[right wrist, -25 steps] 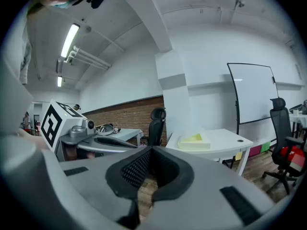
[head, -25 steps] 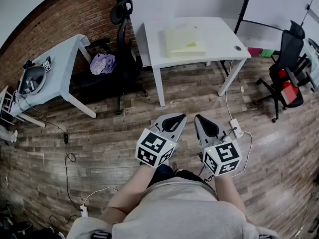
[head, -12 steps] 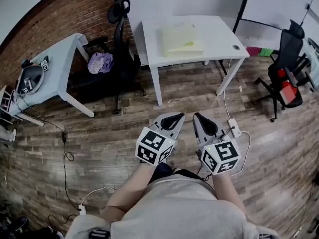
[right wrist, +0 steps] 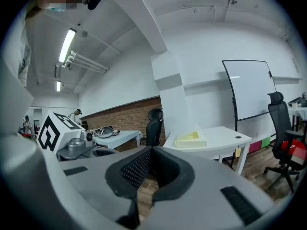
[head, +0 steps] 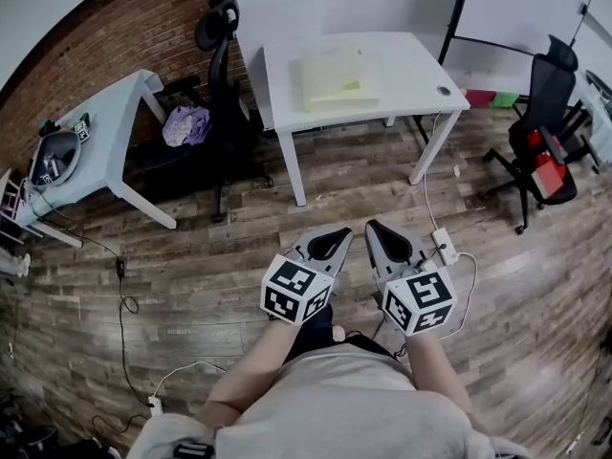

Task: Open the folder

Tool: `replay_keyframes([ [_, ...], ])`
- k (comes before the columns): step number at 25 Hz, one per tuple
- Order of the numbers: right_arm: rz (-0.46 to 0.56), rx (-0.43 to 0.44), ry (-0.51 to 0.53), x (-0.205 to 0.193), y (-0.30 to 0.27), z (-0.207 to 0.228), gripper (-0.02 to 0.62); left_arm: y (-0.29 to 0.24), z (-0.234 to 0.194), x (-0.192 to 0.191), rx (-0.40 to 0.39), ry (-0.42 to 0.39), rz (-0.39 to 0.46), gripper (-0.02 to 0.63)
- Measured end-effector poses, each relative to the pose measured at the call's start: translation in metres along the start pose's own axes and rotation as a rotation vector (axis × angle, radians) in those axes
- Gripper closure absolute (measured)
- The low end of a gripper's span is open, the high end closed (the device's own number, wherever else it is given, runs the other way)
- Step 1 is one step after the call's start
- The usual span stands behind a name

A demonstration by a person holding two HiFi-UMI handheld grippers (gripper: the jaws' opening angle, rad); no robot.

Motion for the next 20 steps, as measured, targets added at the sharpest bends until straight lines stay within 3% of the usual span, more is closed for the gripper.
replay_keyframes([
  [10,-0.014,-0.014,-0.04,-0.016,-0.024,0.027,0.572,-0.032,-0.031,0.002,0.01,0.005,0.014,0.588],
  [20,-0.015,-0.054,-0.04,-0.011,-0.112,0.086,0.572,-0.107,-0.109,0.024,-0.033,0.001,0.013,0.588],
])
Point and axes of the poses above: the fingertips, and each gripper's own axes: y backward along the fingers, z to its right, x out of its top, the point moved 7 cm from there along y, backward along the fingers, and after that the axes turned 10 degrees about z, right-handed, at the moved point
